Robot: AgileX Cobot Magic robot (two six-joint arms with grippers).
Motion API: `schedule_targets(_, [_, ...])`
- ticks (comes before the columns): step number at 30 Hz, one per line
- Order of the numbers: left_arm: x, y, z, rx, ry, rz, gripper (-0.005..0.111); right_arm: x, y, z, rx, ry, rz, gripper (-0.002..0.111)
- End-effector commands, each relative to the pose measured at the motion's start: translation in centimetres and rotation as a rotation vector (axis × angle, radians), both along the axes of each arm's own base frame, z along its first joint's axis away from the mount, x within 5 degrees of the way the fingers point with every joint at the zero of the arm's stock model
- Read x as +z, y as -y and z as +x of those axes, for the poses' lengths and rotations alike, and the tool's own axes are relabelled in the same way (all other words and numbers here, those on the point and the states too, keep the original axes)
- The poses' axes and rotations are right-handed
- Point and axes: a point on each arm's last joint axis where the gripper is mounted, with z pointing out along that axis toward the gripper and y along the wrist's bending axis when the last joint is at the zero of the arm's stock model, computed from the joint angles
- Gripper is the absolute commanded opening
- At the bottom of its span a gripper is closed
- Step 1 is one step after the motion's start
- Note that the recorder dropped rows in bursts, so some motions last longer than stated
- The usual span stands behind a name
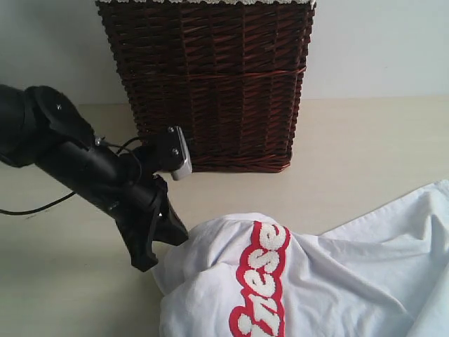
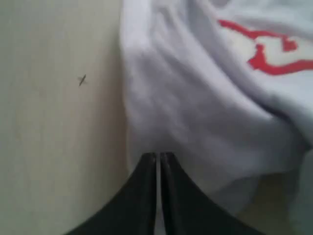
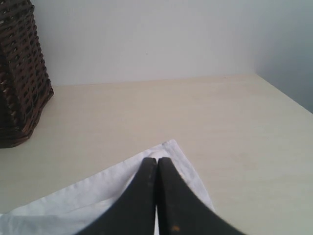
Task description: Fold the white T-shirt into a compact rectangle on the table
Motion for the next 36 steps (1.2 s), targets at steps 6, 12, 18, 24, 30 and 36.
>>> schedule_targets(6, [-1.3, 0.5, -0.4, -0.044, 0.018, -0.105, 0.043, 0.0, 0.0, 0.0, -0.001, 0.01, -0.004, 0.0])
schedule_targets(12, [-3.9, 1.0, -0.5, -0.105, 0.0, -0.086, 0.043, 0.0, 0.0, 0.0, -0.001, 0.01, -0.004, 0.0])
schedule_targets(18, [-3.3, 0.5, 0.7, -0.042, 0.132, -0.034, 0.0, 0.0, 0.0, 0.0, -0.001, 0.01, -0.004, 0.0])
schedule_targets(24, [-1.6, -0.7, 2.9, -0.014, 0.45, 0.1, 0.0, 0.0, 0.0, 0.0, -0.001, 0.01, -0.004, 0.0])
schedule_targets(30, [1.0, -0.8, 4.4, -0.063, 0.651, 0.163, 0.0, 0.0, 0.0, 0.0, -0.001, 0.01, -0.004, 0.0])
schedule_targets(36, [3.7, -1.2, 5.7, -0.123, 0.869, 0.264, 0.0, 0.0, 0.0, 0.0, -0.001, 0.01, -0.004, 0.0])
